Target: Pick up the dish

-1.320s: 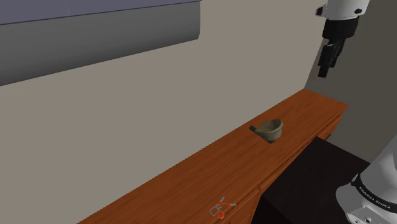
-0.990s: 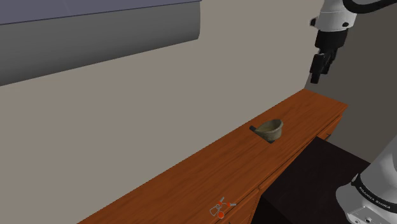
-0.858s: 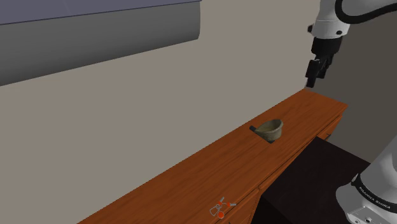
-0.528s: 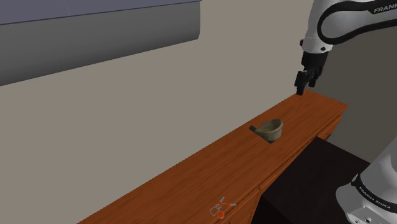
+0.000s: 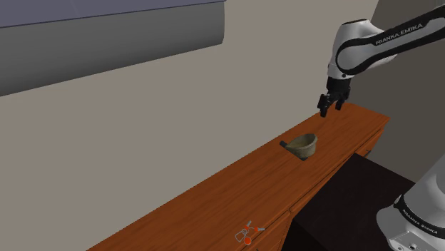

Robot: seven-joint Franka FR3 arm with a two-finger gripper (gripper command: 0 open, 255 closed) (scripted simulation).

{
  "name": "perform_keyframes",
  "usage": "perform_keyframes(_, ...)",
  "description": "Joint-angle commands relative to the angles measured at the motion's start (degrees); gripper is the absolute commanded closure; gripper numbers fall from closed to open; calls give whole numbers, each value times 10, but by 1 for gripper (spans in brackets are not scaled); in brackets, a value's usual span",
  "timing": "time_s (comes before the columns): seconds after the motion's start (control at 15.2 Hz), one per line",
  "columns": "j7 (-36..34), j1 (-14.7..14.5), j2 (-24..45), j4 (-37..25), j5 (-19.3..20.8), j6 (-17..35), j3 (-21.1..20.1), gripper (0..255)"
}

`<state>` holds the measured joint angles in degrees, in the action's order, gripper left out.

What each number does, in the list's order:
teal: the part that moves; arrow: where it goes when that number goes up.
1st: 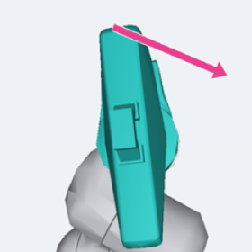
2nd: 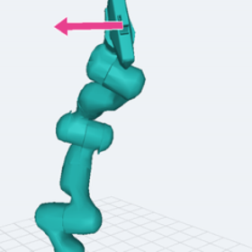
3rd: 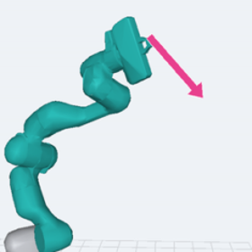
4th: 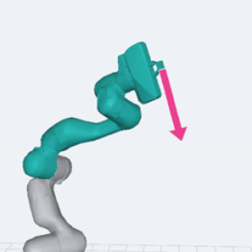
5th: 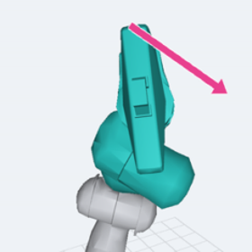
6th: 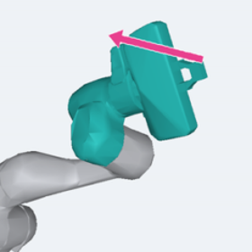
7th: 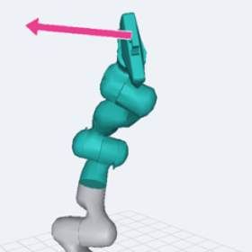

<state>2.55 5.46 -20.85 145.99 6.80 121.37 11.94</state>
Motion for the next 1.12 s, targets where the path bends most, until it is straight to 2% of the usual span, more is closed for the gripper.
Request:
perform_keyframes(0.0, -1, 5, 45, 1, -4, 49, 12, 0)
perform_keyframes(0.46, 10, 15, 202, -28, -53, 181, 42, 0)
perform_keyframes(0.79, 40, 32, 321, -71, -122, 255, 44, 0)
perform_keyframes(1.06, 66, 61, 414, -119, -182, 298, 28, 0)
